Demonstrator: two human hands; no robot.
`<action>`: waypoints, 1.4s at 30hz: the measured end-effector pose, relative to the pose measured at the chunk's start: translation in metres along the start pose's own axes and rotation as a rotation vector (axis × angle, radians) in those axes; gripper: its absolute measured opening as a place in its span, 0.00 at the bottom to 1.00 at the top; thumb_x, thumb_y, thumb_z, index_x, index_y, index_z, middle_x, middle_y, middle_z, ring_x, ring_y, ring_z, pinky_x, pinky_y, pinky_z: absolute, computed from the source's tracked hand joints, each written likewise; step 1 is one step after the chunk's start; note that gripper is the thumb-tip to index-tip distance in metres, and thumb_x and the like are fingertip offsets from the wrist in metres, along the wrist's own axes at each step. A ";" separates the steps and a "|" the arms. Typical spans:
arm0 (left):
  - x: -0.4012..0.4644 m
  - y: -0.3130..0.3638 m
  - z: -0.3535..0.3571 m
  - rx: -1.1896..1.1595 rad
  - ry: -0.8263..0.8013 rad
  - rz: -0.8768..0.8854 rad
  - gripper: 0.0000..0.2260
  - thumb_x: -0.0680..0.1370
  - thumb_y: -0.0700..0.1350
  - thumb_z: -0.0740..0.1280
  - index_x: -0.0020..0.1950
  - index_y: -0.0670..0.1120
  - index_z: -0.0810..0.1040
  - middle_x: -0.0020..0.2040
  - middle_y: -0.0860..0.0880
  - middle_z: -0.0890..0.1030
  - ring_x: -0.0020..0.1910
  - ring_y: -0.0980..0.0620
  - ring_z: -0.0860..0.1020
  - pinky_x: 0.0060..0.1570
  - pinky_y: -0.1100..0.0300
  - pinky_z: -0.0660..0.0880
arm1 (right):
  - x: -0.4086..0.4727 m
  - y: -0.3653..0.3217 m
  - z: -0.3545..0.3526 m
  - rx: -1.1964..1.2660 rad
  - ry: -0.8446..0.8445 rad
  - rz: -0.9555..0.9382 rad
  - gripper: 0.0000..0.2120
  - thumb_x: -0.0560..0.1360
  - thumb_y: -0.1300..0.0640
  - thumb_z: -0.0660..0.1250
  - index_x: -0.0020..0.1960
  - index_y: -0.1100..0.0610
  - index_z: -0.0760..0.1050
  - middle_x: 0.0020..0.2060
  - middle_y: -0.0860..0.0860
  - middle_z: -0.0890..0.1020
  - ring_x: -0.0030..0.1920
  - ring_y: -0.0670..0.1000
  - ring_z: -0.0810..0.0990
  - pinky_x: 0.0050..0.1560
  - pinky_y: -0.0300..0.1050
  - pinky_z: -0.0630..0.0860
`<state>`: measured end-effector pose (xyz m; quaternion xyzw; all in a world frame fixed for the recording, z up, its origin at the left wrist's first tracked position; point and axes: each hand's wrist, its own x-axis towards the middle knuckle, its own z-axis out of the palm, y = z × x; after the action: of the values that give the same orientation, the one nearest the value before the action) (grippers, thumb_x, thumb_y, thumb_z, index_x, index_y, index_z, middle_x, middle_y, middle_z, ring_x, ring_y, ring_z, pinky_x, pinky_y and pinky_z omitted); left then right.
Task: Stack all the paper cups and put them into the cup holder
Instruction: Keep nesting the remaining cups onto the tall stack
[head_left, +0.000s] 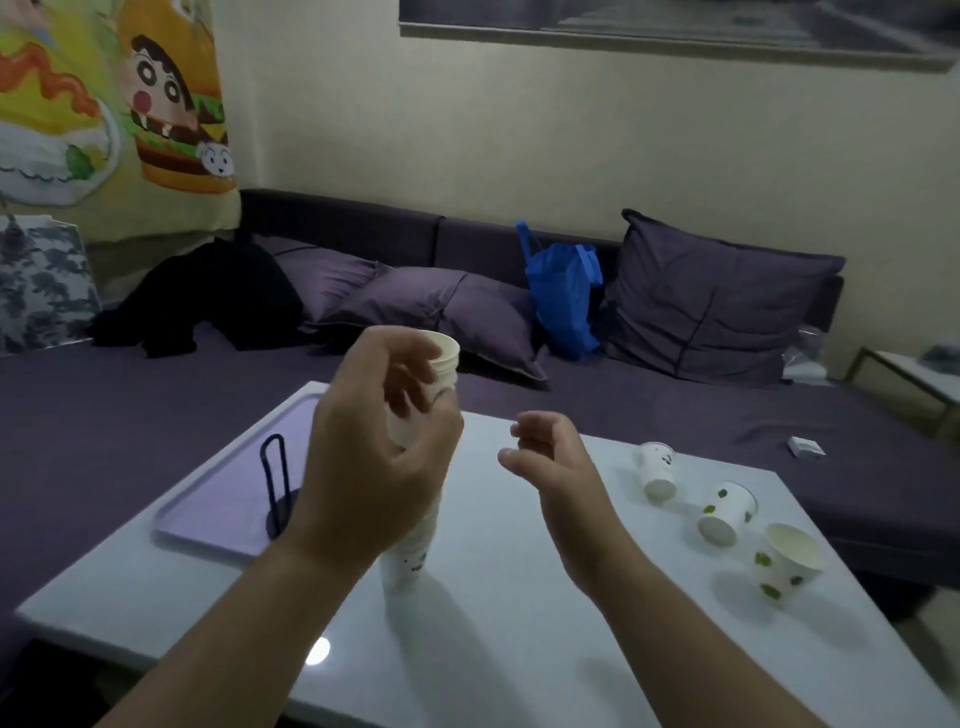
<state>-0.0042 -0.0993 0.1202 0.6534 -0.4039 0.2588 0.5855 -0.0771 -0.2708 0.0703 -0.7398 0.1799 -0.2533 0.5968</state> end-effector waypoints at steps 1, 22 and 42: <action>-0.006 0.005 0.007 -0.034 -0.060 -0.003 0.09 0.76 0.42 0.70 0.56 0.46 0.77 0.46 0.52 0.80 0.45 0.51 0.80 0.44 0.65 0.79 | -0.003 0.012 -0.007 -0.016 0.015 0.030 0.21 0.74 0.51 0.74 0.65 0.44 0.74 0.62 0.45 0.79 0.66 0.47 0.77 0.61 0.46 0.76; -0.091 -0.110 0.173 -0.134 -0.535 -0.793 0.06 0.83 0.48 0.67 0.56 0.59 0.80 0.55 0.61 0.84 0.52 0.58 0.85 0.57 0.50 0.82 | 0.169 0.167 -0.161 -1.089 0.315 0.336 0.42 0.77 0.53 0.68 0.85 0.42 0.52 0.82 0.61 0.52 0.77 0.66 0.60 0.73 0.57 0.68; -0.093 -0.066 0.152 -0.307 -0.641 -1.003 0.22 0.75 0.52 0.78 0.65 0.45 0.77 0.50 0.44 0.85 0.46 0.46 0.88 0.45 0.46 0.86 | 0.004 0.089 -0.086 -0.265 -0.142 0.281 0.21 0.78 0.37 0.64 0.64 0.48 0.77 0.59 0.45 0.83 0.58 0.48 0.80 0.63 0.49 0.76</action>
<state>-0.0202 -0.2268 -0.0196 0.7175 -0.2360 -0.3185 0.5728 -0.1220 -0.3611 -0.0022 -0.7955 0.2707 -0.0890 0.5348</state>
